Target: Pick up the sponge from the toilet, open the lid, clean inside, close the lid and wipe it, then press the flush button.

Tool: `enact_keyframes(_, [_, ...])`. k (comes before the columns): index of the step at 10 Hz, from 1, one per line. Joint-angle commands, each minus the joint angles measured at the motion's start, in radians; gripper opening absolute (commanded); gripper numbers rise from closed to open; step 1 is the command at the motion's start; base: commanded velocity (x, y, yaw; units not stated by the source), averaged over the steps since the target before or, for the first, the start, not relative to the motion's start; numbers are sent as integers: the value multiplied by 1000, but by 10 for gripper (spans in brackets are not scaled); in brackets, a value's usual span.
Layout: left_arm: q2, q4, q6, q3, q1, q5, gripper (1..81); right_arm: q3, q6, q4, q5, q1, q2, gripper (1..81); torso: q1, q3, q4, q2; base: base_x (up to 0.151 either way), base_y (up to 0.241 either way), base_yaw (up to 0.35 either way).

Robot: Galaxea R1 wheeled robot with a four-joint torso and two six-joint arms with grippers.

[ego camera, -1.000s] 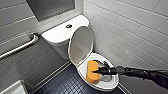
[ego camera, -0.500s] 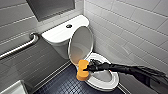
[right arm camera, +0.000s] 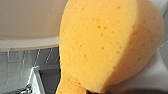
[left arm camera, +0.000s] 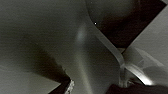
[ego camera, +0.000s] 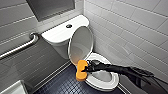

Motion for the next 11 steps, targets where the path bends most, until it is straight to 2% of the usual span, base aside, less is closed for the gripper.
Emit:
enact_keyframes(1, [7, -14, 2, 11, 26, 102, 811, 135, 4, -3, -16, 114, -70, 10, 0, 0, 0, 0, 0, 0, 0])
enact_keyframes(6, [6, -14, 2, 11, 26, 102, 811, 251, 6, -3, 19, -12, -190, 10, 0, 0, 0, 0, 0, 0, 0])
enact_keyframes(8, [6, -14, 3, 11, 26, 102, 811, 394, 6, -2, 54, -40, -317, 10, 0, 0, 0, 0, 0, 0, 0])
enact_keyframes(11, [6, -14, 3, 12, 24, 102, 811, 534, 7, 1, 99, -93, -466, 10, 0, 0, 0, 0, 0, 0, 0])
